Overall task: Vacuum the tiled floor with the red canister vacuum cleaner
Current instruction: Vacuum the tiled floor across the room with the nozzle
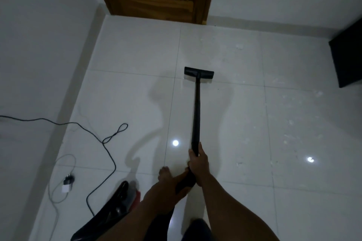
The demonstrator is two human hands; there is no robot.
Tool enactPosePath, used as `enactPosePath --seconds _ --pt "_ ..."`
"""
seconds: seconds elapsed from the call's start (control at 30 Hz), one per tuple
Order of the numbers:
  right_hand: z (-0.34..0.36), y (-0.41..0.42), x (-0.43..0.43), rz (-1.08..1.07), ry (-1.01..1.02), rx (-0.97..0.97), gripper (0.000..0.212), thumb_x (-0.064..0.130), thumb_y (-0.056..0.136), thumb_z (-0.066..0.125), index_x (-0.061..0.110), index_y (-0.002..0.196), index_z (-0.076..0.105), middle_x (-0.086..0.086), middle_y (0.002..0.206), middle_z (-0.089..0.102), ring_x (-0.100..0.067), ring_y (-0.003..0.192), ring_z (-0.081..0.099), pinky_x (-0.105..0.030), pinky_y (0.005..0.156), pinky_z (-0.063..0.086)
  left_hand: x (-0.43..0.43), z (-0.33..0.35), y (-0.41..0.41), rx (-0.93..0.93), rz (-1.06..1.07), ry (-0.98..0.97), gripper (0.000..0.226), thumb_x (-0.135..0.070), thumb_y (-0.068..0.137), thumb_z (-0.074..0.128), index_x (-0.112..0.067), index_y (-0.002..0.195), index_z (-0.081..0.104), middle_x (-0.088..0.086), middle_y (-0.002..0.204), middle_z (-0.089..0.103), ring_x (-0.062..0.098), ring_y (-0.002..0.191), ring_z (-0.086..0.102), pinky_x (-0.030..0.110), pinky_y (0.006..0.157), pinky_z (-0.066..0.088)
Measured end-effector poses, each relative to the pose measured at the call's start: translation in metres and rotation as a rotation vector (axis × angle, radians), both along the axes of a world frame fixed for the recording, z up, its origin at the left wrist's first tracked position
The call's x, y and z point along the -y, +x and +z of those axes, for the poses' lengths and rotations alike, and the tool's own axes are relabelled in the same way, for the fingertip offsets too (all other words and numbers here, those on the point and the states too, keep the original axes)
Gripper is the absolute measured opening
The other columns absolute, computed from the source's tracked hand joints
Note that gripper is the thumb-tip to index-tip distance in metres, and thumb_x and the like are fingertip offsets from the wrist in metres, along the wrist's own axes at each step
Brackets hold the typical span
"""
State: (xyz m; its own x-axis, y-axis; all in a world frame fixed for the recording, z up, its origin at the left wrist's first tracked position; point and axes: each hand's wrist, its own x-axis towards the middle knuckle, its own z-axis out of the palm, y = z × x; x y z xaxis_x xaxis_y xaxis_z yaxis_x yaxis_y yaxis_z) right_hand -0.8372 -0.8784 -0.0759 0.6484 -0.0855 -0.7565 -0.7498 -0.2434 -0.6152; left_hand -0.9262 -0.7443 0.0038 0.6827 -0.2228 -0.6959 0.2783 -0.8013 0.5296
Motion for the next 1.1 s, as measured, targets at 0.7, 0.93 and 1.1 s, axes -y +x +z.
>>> enactPosePath --seconds 0.7,0.93,1.1 --pt "0.051 -0.295 0.132 0.013 0.043 -0.081 0.061 0.031 0.107 0.052 0.032 0.163 0.027 -0.011 0.106 0.065 -0.019 0.069 0.06 -0.034 0.065 0.054 0.135 0.041 -0.295 -0.012 0.077 -0.128 0.064 -0.047 0.102 0.048 -0.043 0.158 0.016 0.005 0.107 0.073 0.015 0.079 0.067 0.028 0.077 0.056" --pt "0.057 -0.407 0.143 0.023 0.012 -0.084 0.061 0.031 0.107 0.051 0.03 0.163 0.026 0.005 0.097 0.061 -0.014 0.082 0.063 -0.027 0.067 0.052 0.14 0.045 -0.405 -0.006 0.075 -0.225 0.057 -0.052 0.101 0.047 -0.057 0.148 0.015 0.005 0.094 0.072 0.014 0.072 0.065 0.032 0.076 0.055" --pt "0.048 -0.475 0.154 0.023 -0.002 -0.109 0.062 0.033 0.107 0.051 0.032 0.163 0.025 -0.001 0.109 0.067 -0.02 0.091 0.067 -0.035 0.079 0.059 0.151 0.04 -0.47 -0.035 0.096 -0.259 0.052 -0.065 0.097 0.043 -0.074 0.135 0.009 0.003 0.101 0.074 0.015 0.079 0.069 0.033 0.08 0.057"
